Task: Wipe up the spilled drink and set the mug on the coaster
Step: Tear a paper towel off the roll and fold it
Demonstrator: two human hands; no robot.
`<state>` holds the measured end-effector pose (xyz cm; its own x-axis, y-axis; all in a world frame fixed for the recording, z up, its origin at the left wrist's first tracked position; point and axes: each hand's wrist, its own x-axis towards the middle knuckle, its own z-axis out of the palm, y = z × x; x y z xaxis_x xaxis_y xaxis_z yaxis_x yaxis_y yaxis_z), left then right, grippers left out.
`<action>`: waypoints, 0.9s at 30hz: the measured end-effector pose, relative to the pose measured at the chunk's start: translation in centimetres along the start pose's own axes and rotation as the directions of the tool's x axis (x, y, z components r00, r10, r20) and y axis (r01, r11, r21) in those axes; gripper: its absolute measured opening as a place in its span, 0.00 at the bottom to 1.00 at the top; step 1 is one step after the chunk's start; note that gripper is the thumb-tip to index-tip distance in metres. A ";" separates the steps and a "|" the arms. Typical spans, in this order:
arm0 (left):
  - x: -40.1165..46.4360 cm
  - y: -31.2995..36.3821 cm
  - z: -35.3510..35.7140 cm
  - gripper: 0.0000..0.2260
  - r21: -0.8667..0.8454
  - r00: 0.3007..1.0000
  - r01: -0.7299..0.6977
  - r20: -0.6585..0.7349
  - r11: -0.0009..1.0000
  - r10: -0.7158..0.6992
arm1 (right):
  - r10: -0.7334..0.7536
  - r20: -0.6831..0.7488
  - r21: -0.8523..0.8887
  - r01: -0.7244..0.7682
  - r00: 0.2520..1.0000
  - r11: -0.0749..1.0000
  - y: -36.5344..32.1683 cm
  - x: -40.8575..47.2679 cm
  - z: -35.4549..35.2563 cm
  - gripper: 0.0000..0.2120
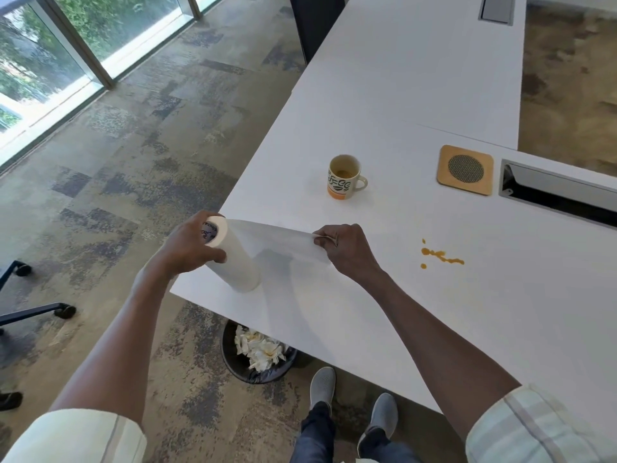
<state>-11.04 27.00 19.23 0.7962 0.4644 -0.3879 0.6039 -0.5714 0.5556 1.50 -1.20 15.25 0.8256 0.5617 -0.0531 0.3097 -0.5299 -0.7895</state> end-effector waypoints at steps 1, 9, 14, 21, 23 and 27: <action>0.2 -0.1 -0.2 0.35 -0.002 1.000 -0.002 0.005 1.000 0.002 | 0.001 0.001 0.006 -0.001 1.000 1.000 0.0 0.0 0.1 0.06; 1.0 -0.7 -0.2 0.38 0.184 0.999 -0.045 -0.002 0.982 0.047 | -0.006 -0.020 0.015 0.006 1.000 1.000 0.0 0.4 -0.5 0.07; 1.1 -1.3 -0.2 0.38 0.143 0.997 -0.078 -0.010 0.987 0.080 | -0.010 -0.014 0.005 0.010 1.000 1.000 0.5 0.4 -0.7 0.06; 1.6 -1.7 -0.8 0.31 0.052 0.993 -0.110 0.040 0.993 0.108 | 0.012 0.003 0.054 -0.012 1.000 0.998 1.0 -0.1 0.1 0.06; 1.7 -2.3 -1.2 0.31 0.014 0.998 -0.064 0.013 0.998 0.064 | 0.020 -0.011 0.024 -0.020 1.000 1.000 1.5 -0.1 0.0 0.06; 1.7 -3.6 -2.3 0.32 -0.020 1.000 -0.007 0.004 1.000 0.007 | 0.078 -0.061 -0.056 -0.082 0.995 0.995 3.9 -0.7 -1.3 0.04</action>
<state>-11.97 31.44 18.27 0.8004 0.4578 -0.3870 0.5978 -0.5607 0.5729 2.73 -4.53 12.98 0.8746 0.4787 -0.0774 0.2670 -0.6086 -0.7472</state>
